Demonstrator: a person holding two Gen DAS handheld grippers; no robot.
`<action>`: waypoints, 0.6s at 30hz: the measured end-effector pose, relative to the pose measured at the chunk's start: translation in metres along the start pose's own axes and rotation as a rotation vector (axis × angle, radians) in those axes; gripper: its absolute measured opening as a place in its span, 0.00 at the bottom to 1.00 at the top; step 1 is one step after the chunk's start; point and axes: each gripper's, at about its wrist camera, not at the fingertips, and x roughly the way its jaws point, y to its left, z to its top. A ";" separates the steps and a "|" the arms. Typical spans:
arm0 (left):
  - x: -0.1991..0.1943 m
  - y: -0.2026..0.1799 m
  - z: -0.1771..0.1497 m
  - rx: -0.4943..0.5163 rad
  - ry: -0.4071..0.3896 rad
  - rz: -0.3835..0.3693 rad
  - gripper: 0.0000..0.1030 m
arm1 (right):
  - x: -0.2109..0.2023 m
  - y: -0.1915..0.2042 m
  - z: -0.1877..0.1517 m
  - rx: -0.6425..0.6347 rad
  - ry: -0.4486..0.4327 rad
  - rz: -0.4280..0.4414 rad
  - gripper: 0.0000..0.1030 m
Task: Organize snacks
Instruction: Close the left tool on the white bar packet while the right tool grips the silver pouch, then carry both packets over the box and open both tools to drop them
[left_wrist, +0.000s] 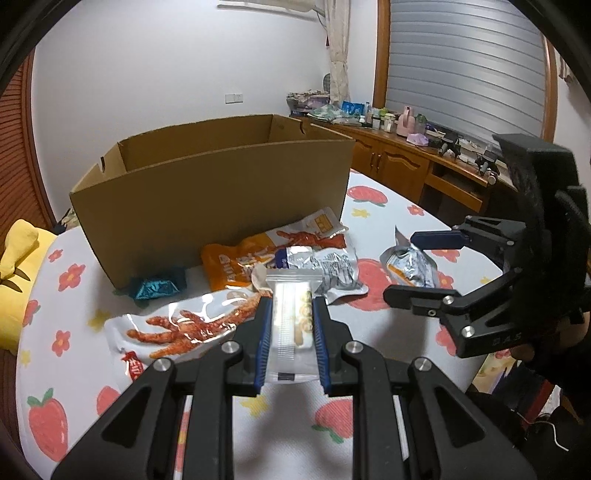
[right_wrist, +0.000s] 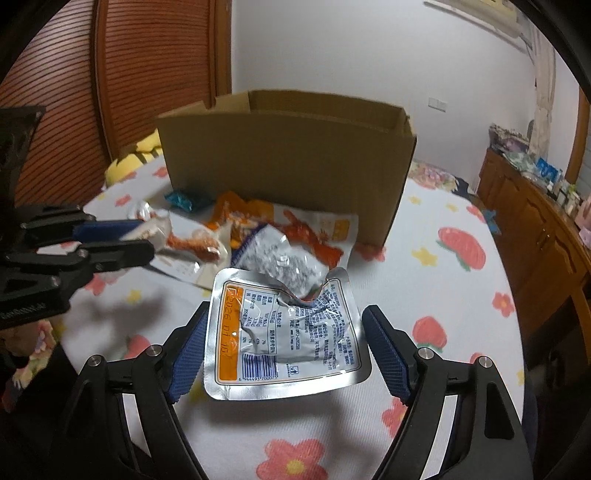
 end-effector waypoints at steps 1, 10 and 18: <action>-0.001 0.001 0.002 0.000 -0.004 0.002 0.19 | -0.002 0.000 0.003 -0.002 -0.007 0.001 0.80; -0.011 0.015 0.023 -0.010 -0.050 0.035 0.19 | -0.012 0.001 0.029 -0.022 -0.061 -0.004 0.80; -0.022 0.028 0.042 -0.015 -0.090 0.065 0.19 | -0.019 0.001 0.047 -0.022 -0.105 -0.005 0.80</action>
